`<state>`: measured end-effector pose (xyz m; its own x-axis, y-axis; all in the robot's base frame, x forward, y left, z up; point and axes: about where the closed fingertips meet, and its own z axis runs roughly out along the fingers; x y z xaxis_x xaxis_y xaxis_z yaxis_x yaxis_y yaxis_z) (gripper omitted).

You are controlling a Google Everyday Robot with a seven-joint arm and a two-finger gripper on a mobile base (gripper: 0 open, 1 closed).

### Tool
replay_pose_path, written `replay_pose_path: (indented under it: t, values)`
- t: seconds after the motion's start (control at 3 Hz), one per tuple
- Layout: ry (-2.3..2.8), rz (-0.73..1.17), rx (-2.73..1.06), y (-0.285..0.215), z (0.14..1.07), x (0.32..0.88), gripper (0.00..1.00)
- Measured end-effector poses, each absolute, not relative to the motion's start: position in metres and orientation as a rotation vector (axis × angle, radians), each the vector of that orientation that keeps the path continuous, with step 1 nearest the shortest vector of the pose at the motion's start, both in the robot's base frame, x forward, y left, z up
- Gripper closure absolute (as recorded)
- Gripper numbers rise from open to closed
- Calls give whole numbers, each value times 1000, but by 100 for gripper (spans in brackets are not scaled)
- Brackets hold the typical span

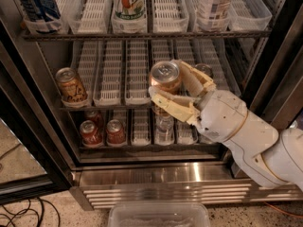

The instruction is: Pick orange can from middle shelf of fridge

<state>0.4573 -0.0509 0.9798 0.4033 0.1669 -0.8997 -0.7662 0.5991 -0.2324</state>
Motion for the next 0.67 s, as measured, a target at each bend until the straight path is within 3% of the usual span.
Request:
replay_pose_path:
  t: [0.67]
  values:
    - [997, 705, -765, -54, 985, 453, 100]
